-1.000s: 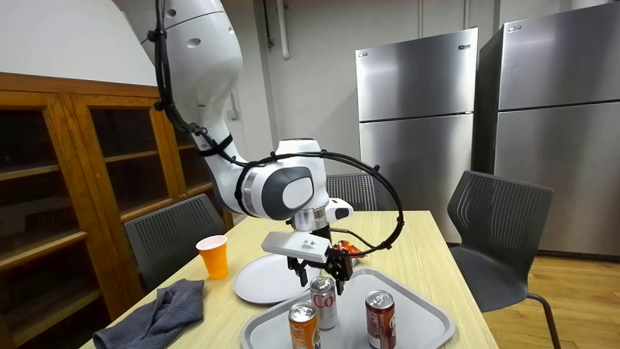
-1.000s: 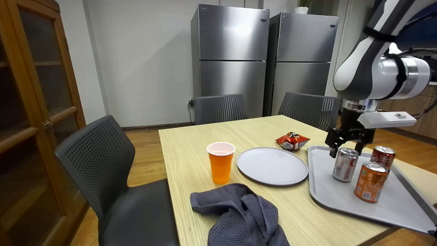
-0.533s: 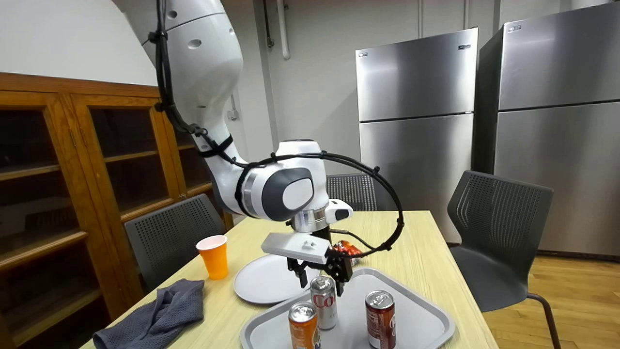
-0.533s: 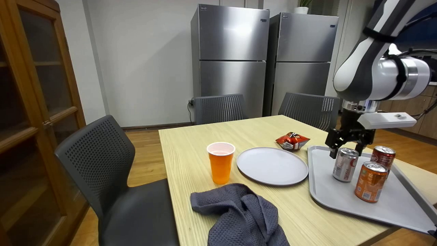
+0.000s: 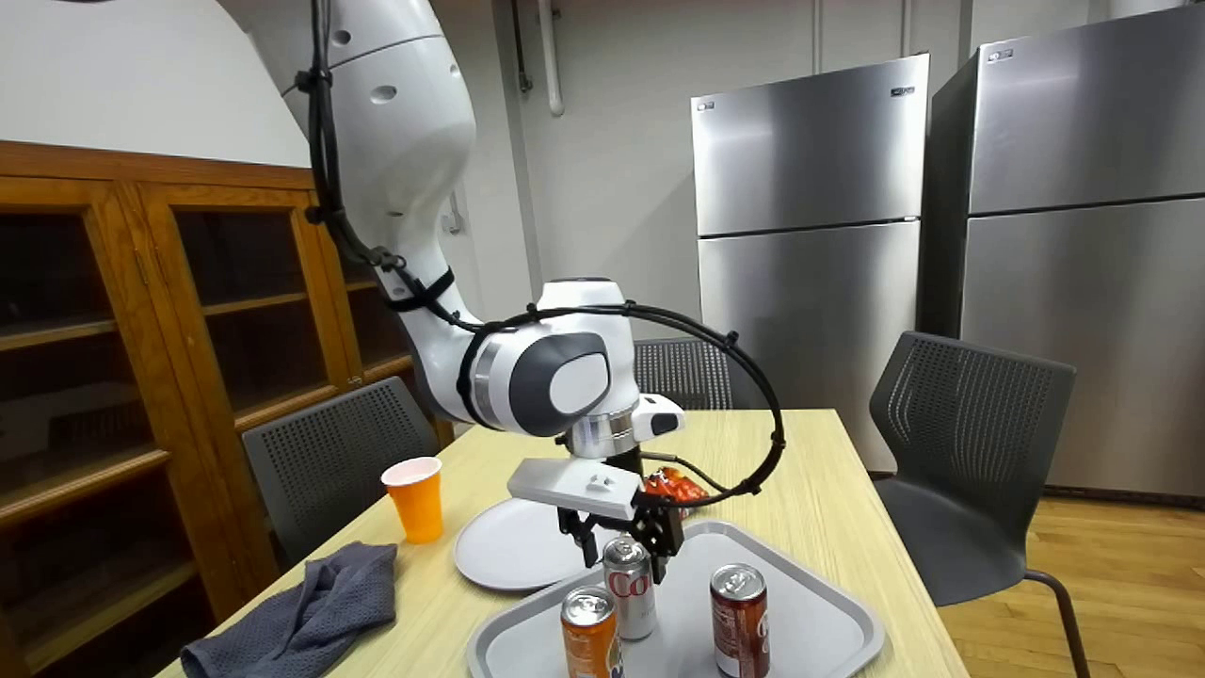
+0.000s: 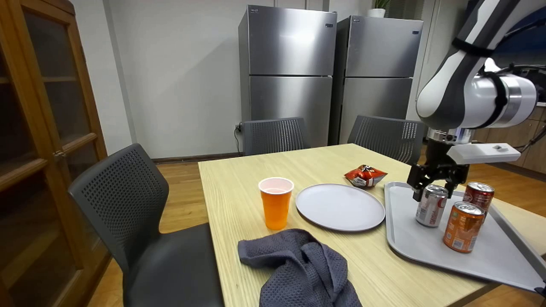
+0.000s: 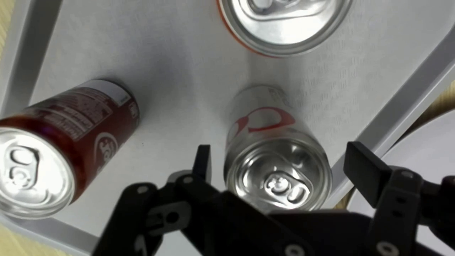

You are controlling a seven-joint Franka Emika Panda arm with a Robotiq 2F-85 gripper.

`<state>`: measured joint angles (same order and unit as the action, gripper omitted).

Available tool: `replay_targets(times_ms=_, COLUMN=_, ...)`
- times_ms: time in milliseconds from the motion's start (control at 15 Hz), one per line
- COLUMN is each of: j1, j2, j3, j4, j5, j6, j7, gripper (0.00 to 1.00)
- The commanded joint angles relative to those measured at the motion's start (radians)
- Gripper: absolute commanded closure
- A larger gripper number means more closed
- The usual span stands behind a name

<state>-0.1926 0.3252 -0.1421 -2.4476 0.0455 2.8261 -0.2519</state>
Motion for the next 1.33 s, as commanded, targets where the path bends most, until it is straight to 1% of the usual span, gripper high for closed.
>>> replay_targets(times_ms=0, j1=-0.012, j2=0.005, j3=0.006, j4=0.002, j5=-0.032, j6=0.02, j7=0.009, gripper=0.34)
replay_targets(times_ms=67, j1=-0.011, j2=0.006, j3=0.004, j4=0.002, j5=-0.034, j6=0.02, j7=0.011, gripper=0.44)
replay_targets(times_ms=200, j1=-0.012, j2=0.007, j3=0.003, j4=0.001, j5=-0.038, j6=0.022, j7=0.01, gripper=0.6)
replay_targets(times_ms=267, j1=-0.013, j2=0.006, j3=0.003, j4=0.001, j5=-0.038, j6=0.021, j7=0.01, gripper=0.62)
replay_targets(times_ms=533, j1=-0.02, j2=-0.021, j3=0.013, j4=-0.007, j5=-0.031, j6=0.006, j7=-0.005, gripper=0.62)
replay_targets(times_ms=600, j1=-0.032, j2=-0.035, j3=0.033, j4=-0.008, j5=-0.011, j6=-0.003, j7=-0.024, gripper=0.62)
replay_targets(times_ms=933, j1=-0.023, j2=-0.081, j3=0.078, j4=-0.004, j5=0.0, j6=-0.016, j7=-0.047, gripper=0.62)
replay_targets(times_ms=1267, j1=-0.019, j2=-0.102, j3=0.161, j4=0.025, j5=0.041, j6=-0.024, j7=-0.111, gripper=0.62)
